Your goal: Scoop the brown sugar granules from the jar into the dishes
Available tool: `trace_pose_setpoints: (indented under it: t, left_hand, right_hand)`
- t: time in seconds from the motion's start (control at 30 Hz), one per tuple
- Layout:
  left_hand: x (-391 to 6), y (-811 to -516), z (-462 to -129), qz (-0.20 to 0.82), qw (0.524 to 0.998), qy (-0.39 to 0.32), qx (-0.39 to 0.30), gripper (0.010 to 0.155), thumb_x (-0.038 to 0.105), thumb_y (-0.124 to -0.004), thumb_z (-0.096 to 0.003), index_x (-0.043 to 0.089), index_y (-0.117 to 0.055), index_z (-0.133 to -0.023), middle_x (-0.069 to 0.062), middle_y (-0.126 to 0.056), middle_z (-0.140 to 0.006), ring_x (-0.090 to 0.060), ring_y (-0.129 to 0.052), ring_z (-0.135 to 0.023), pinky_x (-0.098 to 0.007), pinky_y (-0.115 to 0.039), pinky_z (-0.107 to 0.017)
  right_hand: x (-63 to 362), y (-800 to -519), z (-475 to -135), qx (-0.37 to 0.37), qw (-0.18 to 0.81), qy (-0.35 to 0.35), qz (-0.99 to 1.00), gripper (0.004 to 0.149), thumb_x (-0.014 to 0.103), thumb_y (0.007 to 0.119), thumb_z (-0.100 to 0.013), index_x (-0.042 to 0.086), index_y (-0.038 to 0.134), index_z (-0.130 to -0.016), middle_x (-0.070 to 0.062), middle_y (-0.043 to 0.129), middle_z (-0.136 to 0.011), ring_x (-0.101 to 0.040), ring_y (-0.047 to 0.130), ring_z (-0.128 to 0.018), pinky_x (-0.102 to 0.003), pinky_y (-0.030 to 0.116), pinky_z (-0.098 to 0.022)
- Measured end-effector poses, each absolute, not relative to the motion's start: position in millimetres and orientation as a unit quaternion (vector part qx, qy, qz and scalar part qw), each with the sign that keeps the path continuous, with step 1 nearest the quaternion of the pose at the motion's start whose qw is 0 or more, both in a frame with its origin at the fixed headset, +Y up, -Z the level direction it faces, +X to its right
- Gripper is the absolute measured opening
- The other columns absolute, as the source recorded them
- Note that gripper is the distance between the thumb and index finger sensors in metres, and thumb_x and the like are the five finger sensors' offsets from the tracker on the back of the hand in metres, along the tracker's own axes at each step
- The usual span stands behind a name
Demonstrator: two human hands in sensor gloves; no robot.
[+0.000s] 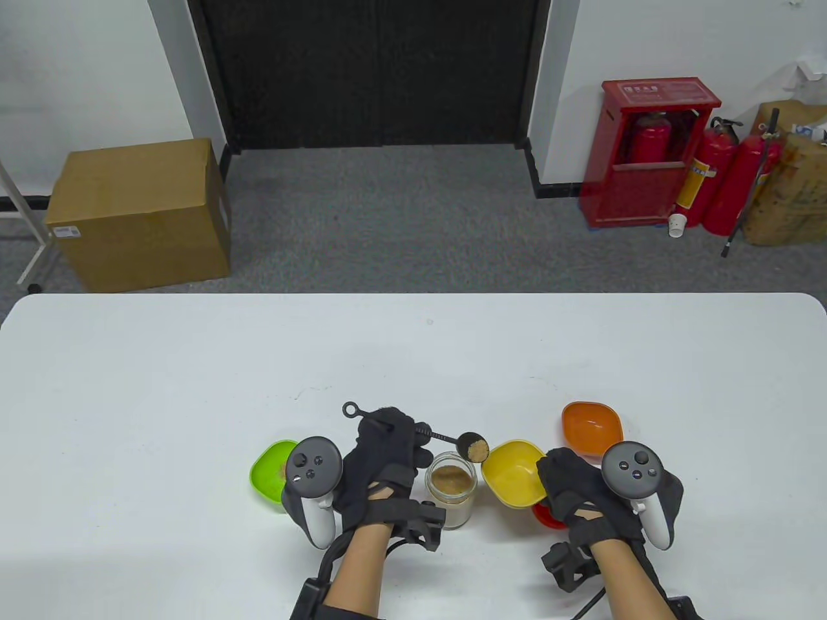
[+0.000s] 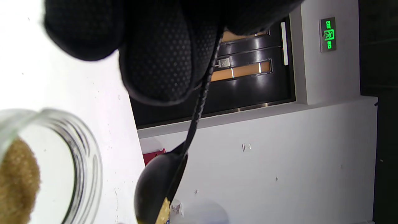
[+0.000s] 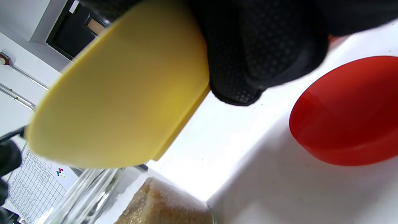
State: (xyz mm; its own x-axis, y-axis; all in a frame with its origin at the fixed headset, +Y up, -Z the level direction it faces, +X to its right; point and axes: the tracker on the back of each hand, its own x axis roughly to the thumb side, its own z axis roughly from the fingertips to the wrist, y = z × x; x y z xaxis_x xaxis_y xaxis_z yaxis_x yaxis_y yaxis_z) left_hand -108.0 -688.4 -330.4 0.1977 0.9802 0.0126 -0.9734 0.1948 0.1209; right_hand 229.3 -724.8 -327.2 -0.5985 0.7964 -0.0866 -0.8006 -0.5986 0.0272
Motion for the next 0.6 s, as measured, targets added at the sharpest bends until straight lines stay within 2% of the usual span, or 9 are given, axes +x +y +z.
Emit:
trace_pose_setpoints:
  t: [0.2, 0.6]
  left_hand:
    - [-90, -692, -330, 0.622, 0.781, -0.012, 0.055, 0.053, 0.044, -0.076, -0.0577, 0.012, -0.057, -0.096, 0.002, -0.097, -0.078, -0.013, -0.109, -0.05, -0.039, -0.09, -0.042]
    - [-75, -695, -327, 0.595, 0.797, -0.08, 0.065, 0.052, 0.039, -0.08, -0.0553, 0.013, -0.061, -0.096, -0.002, -0.096, -0.081, -0.018, -0.108, -0.052, -0.043, -0.088, -0.043]
  right_hand:
    - [227, -725, -327, -0.028, 0.445, 0.034, 0.894, 0.051, 0.033, 0.075, -0.057, -0.006, 0.075, -0.09, -0.023, 0.101, -0.056, -0.036, 0.094, -0.03, -0.052, 0.082, -0.016]
    - [226, -725, -326, -0.025, 0.448, 0.035, 0.893, 0.051, 0.033, 0.075, -0.057, -0.006, 0.075, -0.09, -0.023, 0.101, -0.057, -0.036, 0.094, -0.03, -0.052, 0.081, -0.016]
